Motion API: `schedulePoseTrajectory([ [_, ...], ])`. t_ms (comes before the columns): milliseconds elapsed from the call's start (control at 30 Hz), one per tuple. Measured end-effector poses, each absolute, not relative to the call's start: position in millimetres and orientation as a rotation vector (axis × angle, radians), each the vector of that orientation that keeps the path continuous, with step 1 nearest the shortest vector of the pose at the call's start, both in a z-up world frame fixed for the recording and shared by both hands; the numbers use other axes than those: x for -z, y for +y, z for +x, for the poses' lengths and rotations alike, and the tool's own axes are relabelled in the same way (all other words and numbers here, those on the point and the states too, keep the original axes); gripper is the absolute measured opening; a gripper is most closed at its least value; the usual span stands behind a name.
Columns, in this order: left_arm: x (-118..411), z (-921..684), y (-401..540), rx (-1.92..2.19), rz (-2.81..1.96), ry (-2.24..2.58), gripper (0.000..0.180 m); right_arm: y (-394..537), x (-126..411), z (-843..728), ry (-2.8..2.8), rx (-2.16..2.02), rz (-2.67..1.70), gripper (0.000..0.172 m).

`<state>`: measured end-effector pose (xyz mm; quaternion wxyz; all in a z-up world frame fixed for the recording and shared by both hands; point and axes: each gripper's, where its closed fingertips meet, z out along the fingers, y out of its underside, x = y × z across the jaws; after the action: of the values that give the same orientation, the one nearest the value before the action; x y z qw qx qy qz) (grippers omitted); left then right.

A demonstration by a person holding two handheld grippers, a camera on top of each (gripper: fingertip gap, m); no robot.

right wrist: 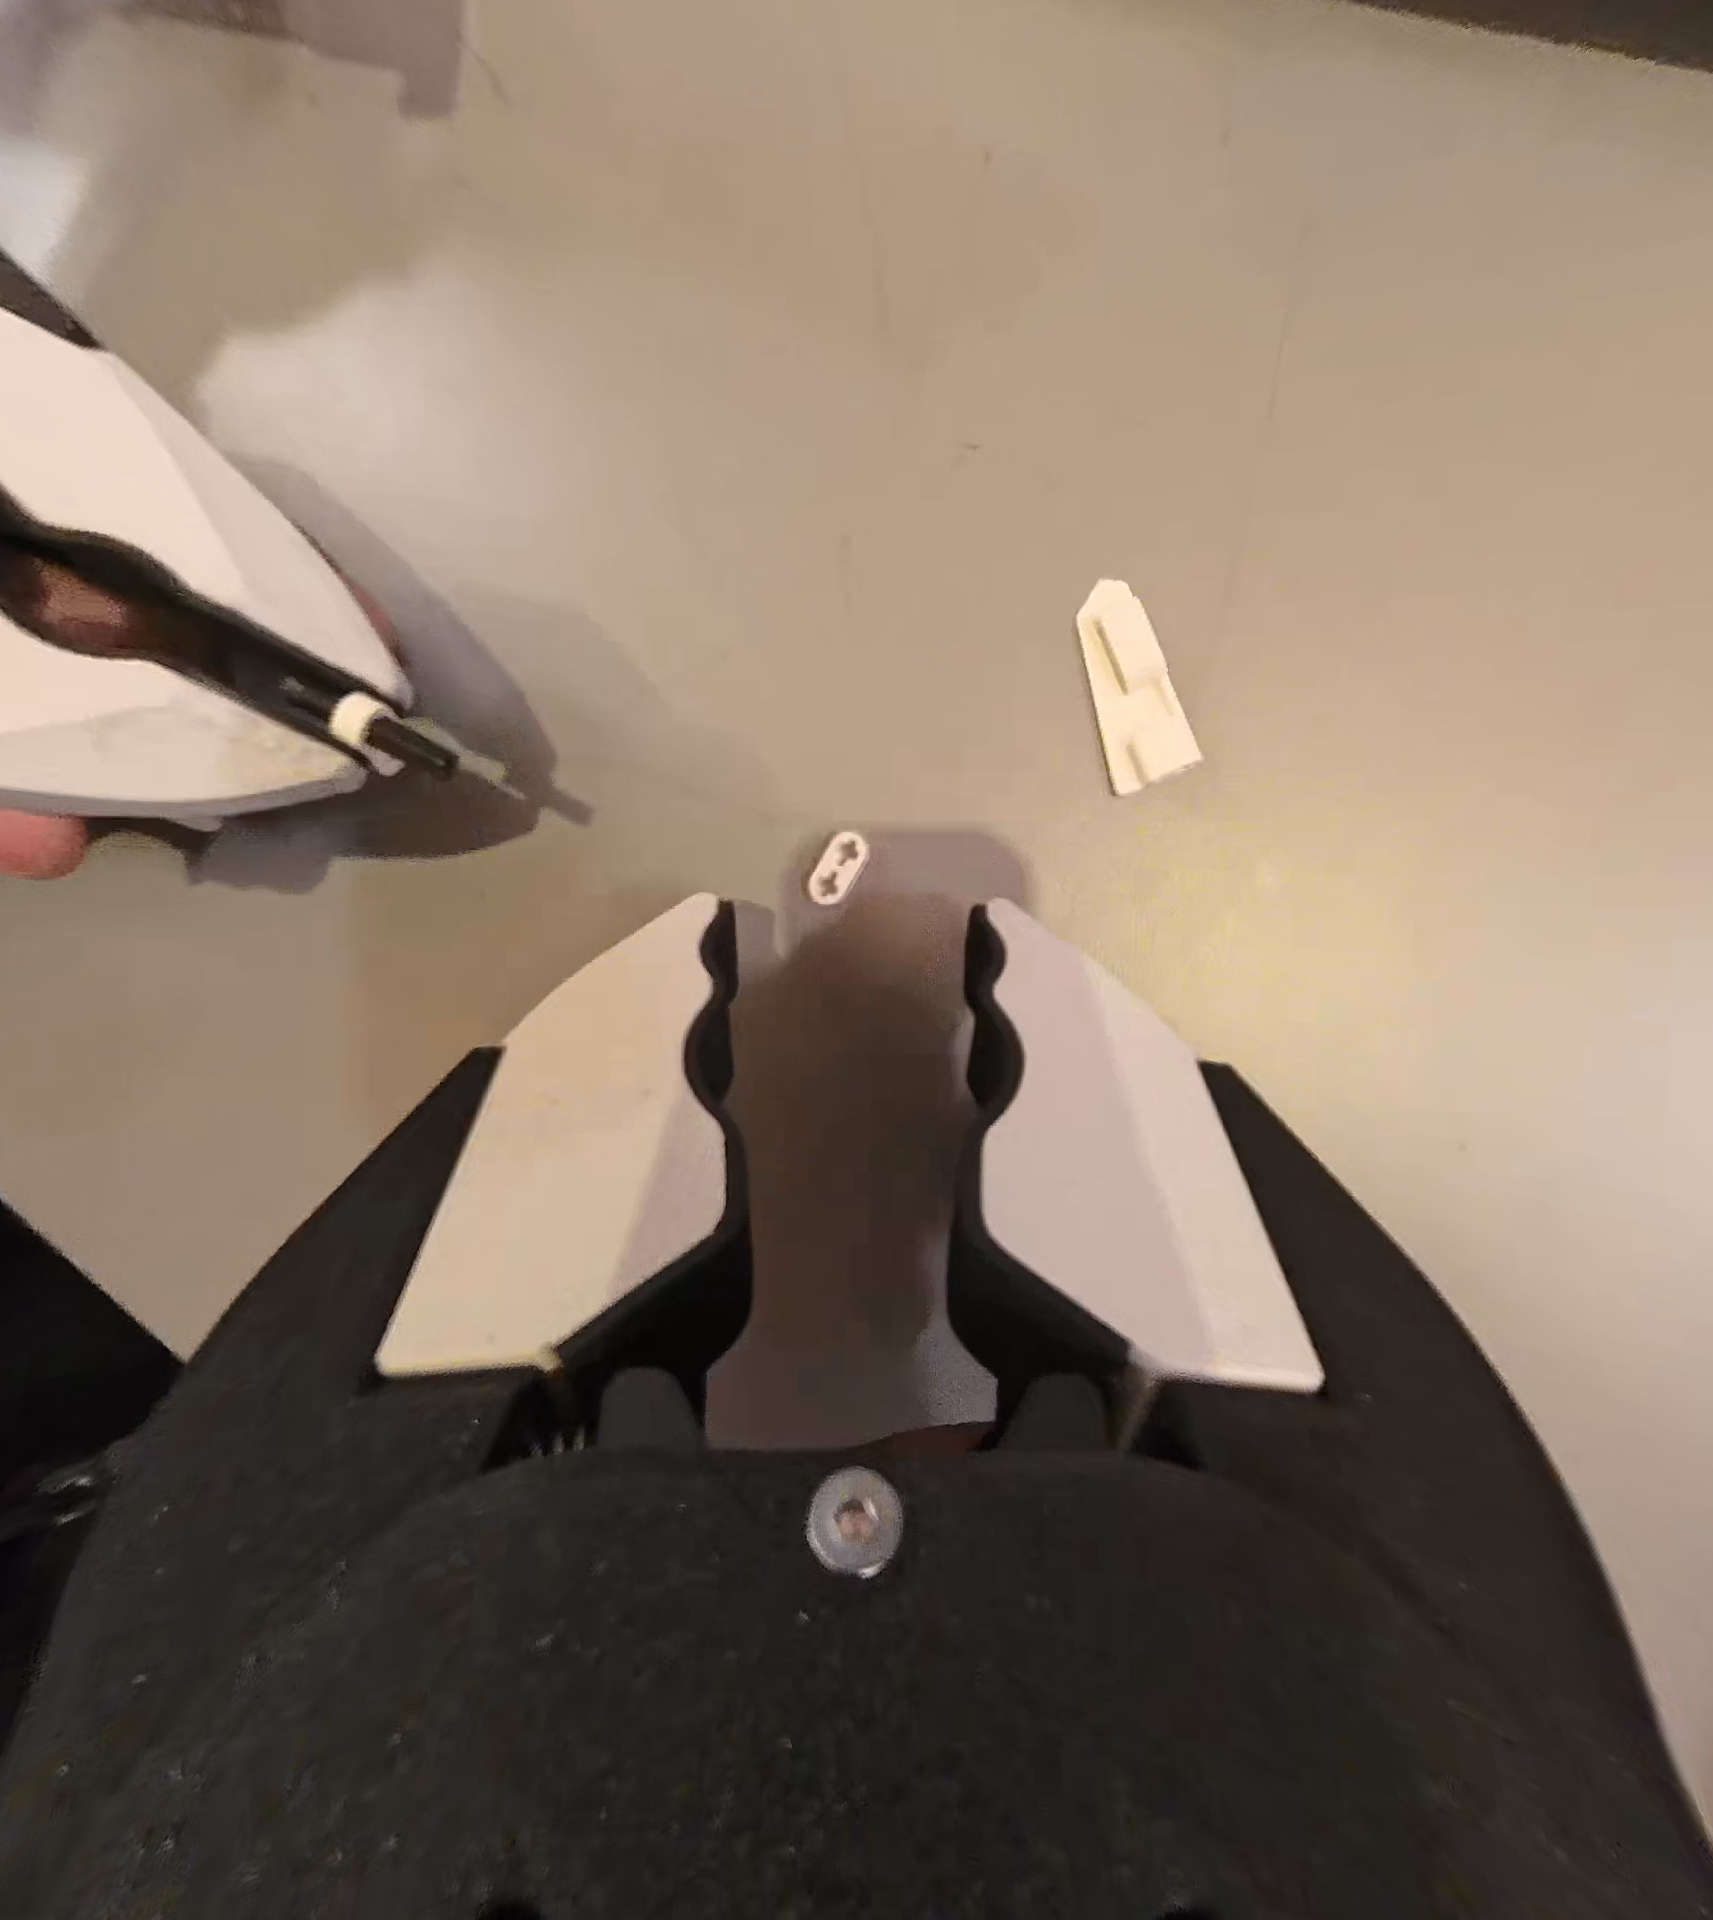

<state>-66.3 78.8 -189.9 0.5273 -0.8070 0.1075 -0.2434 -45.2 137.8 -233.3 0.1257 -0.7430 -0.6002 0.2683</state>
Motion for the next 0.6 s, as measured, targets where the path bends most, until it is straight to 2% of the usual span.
schedulePoseTrajectory([
  [300,189.6,-66.8,78.9,0.568,-1.927,0.252,0.008,138.5,247.7,-52.7,-1.848,-0.539,-2.056,0.024],
  [433,189.2,-67.4,79.1,0.567,-1.924,0.248,0.007,138.8,249.5,-51.6,-1.935,-0.440,-1.961,0.007],
  [600,188.6,-68.1,79.1,0.576,-1.922,0.240,0.008,140.3,249.2,-49.1,-2.071,-0.390,-1.830,0.008],
])
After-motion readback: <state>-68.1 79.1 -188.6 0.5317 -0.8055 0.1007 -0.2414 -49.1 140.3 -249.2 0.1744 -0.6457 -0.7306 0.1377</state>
